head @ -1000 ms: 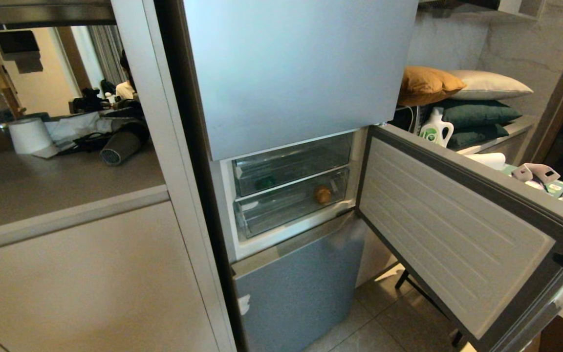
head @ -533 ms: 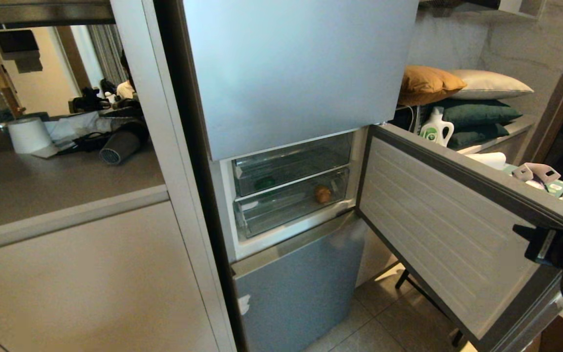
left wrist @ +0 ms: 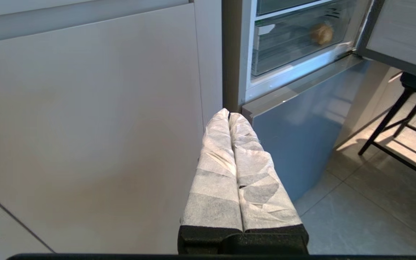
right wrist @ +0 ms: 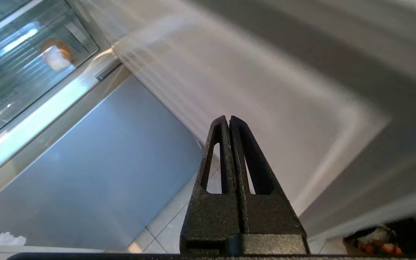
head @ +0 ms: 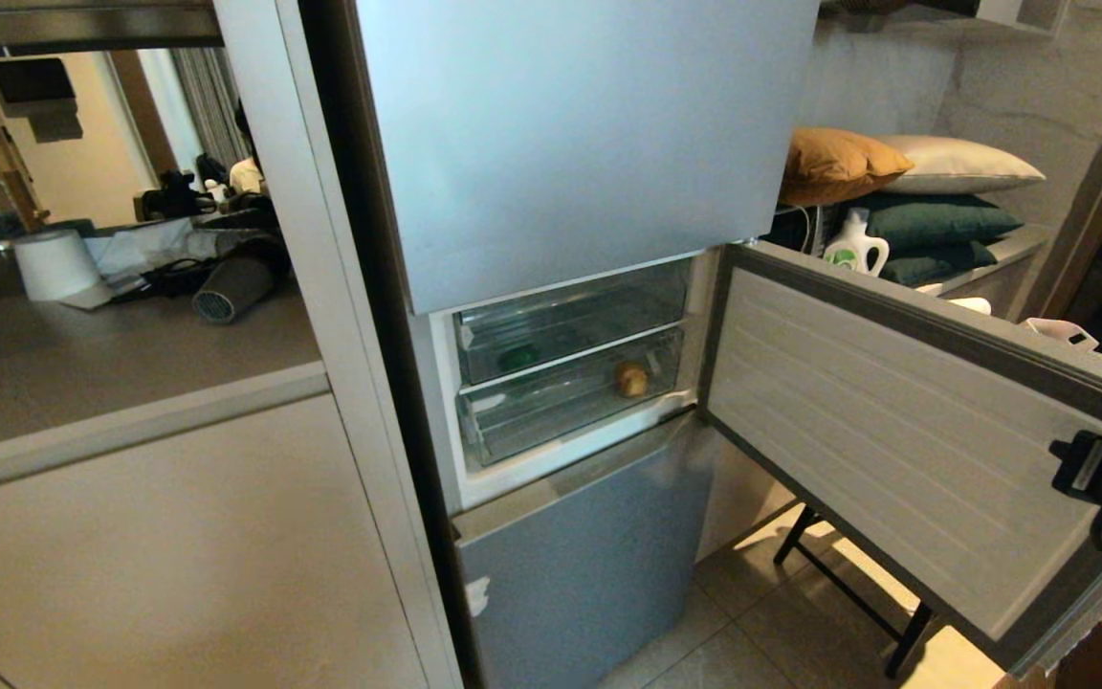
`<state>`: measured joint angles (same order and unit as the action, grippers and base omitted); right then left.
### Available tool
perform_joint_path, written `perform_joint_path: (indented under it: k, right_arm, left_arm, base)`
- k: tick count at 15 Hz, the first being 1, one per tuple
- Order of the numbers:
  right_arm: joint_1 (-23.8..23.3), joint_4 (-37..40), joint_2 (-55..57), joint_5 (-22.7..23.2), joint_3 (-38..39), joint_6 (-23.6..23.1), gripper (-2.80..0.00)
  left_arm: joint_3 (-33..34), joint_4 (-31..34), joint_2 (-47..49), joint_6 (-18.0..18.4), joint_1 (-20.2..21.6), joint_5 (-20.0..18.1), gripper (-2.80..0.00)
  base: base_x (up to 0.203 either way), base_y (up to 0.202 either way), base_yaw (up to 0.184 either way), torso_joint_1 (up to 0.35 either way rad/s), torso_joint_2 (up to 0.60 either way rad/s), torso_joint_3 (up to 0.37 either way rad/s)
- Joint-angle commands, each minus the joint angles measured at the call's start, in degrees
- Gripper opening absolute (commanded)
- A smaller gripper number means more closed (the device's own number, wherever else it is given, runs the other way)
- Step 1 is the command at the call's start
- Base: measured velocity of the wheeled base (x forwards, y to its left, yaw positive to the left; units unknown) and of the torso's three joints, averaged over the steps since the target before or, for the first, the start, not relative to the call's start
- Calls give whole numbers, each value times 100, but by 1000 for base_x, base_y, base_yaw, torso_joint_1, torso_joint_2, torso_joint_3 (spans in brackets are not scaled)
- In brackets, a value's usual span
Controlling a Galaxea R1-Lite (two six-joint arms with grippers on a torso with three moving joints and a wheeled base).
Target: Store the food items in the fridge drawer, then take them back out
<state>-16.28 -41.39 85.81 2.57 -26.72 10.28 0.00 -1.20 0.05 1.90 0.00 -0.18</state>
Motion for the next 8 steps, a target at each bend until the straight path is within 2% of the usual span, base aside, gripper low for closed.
perform_joint_path:
  k: [1, 3, 8]
  right_arm:
    - [-59, -30, -273, 19, 124, -3, -280]
    - [-47, -34, -929, 165, 517, -138, -280]
    - [-42, 97, -3341, 1058, 1816, -484, -280]
  left_arm:
    - [62, -4, 4, 3, 0, 1, -280]
    - [62, -4, 4, 3, 0, 1, -280]
    - [62, -4, 4, 3, 0, 1, -280]
  base:
    - [0, 0, 0, 0, 0, 0]
    - [0, 0, 0, 0, 0, 0]
    - [0, 0, 0, 0, 0, 0]
